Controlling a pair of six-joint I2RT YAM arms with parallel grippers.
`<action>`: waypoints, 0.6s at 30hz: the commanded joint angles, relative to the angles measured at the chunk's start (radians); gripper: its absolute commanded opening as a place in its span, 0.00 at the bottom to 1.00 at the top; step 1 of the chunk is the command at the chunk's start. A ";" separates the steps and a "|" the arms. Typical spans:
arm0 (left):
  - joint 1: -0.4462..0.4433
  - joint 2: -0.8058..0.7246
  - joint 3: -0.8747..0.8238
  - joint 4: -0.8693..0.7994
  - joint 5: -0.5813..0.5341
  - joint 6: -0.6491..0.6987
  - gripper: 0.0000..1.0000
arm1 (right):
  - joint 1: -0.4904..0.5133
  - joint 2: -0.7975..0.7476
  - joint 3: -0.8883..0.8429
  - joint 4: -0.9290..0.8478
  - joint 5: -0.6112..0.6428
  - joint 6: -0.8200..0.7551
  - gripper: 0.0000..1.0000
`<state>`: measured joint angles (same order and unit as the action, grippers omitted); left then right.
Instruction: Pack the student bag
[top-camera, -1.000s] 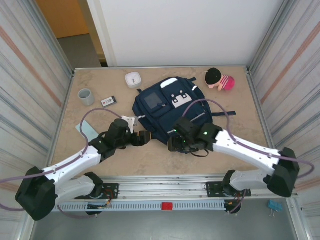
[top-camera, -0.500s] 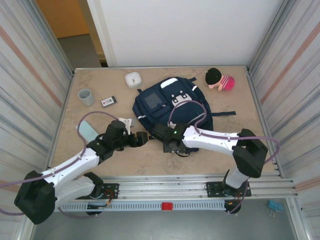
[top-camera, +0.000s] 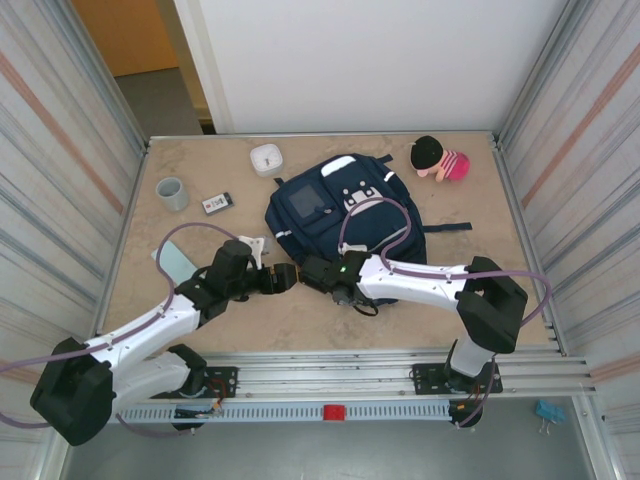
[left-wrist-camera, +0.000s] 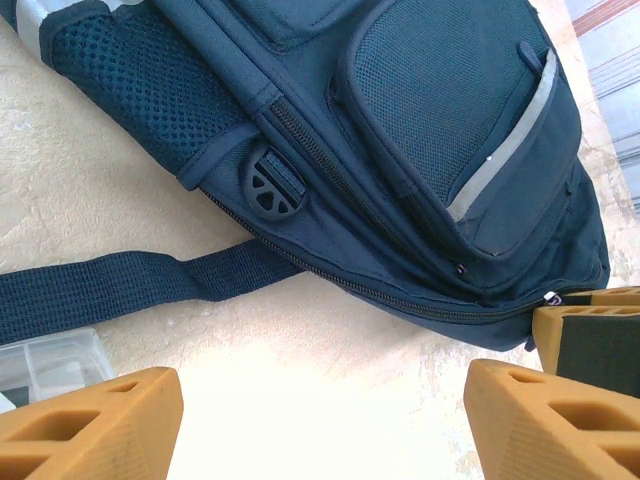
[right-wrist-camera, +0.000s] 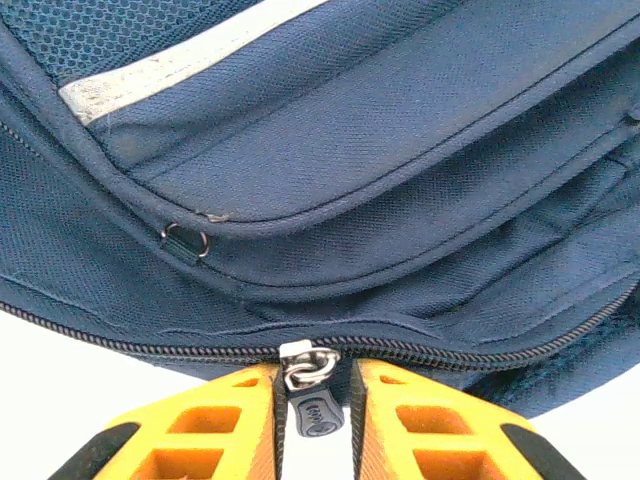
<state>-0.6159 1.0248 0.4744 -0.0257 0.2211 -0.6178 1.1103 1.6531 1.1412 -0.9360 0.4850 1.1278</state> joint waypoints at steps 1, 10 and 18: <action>0.006 0.006 0.011 0.007 0.015 -0.002 0.74 | 0.005 -0.018 0.010 -0.084 0.085 0.072 0.23; 0.007 0.000 0.011 -0.003 0.015 -0.005 0.74 | 0.008 0.018 -0.004 -0.001 0.028 0.052 0.31; 0.006 0.002 0.020 -0.018 0.005 0.014 0.74 | 0.008 -0.006 -0.019 -0.008 0.023 0.004 0.16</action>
<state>-0.6159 1.0248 0.4747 -0.0322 0.2276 -0.6167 1.1126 1.6684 1.1404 -0.9279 0.4969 1.1404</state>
